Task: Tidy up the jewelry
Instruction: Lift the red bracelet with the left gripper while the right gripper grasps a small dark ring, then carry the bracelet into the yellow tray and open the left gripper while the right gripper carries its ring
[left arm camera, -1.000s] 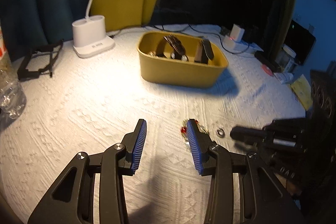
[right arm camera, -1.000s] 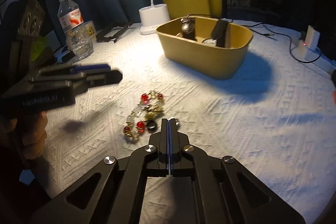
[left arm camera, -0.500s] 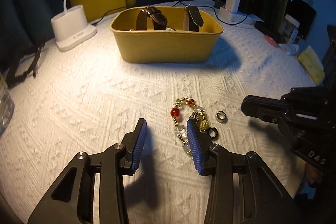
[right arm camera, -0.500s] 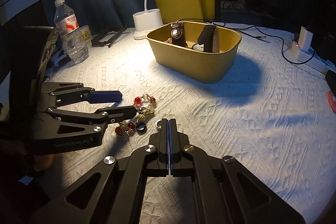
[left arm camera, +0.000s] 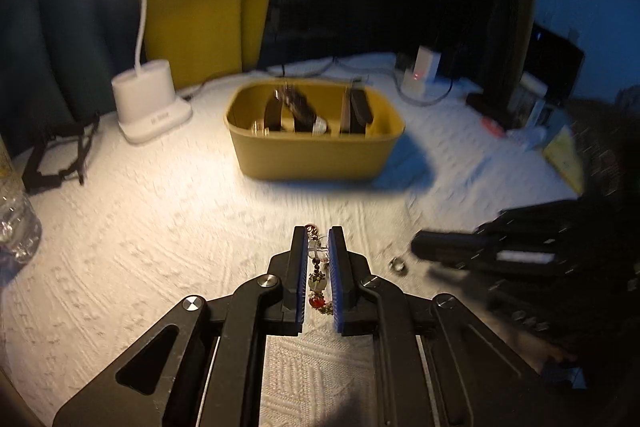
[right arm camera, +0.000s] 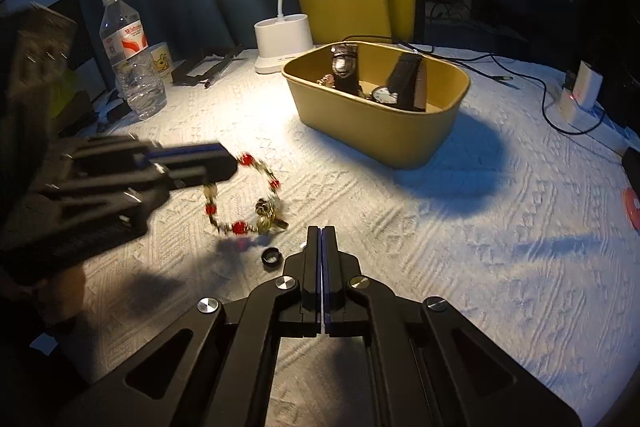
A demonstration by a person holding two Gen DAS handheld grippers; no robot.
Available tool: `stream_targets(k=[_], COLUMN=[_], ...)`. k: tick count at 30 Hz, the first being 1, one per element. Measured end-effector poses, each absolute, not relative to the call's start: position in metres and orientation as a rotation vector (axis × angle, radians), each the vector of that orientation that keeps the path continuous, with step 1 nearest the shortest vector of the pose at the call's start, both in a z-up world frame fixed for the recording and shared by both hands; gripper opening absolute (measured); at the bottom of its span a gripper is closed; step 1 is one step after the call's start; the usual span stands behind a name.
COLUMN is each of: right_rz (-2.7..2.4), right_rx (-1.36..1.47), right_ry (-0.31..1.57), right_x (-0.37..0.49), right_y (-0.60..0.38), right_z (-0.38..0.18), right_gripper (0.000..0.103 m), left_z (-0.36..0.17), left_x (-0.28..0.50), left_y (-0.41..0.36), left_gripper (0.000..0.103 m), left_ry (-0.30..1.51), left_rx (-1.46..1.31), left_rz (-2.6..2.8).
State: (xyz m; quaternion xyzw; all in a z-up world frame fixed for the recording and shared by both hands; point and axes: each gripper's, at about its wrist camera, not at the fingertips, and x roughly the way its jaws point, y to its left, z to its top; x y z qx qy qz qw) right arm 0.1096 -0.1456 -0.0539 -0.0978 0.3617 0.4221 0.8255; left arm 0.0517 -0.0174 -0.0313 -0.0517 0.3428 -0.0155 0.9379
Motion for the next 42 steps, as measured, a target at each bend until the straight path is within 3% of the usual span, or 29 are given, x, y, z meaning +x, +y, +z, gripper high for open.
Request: stream_targets(k=[8, 15, 22, 25, 42], right_rz=[0.954, 0.959, 0.938, 0.931, 0.932], right_rx=[-0.271, -0.334, -0.343, -0.347, -0.284], right_ry=[0.765, 0.787, 0.804, 0.8, 0.754], right_x=[0.105, 0.105, 0.106, 0.107, 0.11], right_y=[-0.113, -0.086, -0.081, -0.082, -0.1], right_z=[-0.055, -0.062, -0.07, -0.07, -0.055], right_gripper=[0.004, 0.027, 0.027, 0.012, 0.012], left_z=[-0.001, -0.012, -0.021, -0.021, -0.007], left_x=[0.029, 0.018, 0.016, 0.016, 0.028], left_y=[0.0, 0.03, 0.047, 0.049, 0.034], left_gripper=[0.011, 0.011, 0.011, 0.011, 0.011], left_ry=[0.593, 0.613, 0.626, 0.622, 0.606], left_rx=[-0.148, -0.198, -0.227, -0.23, -0.192], left_rz=[-0.028, 0.029, 0.052, 0.051, 0.032])
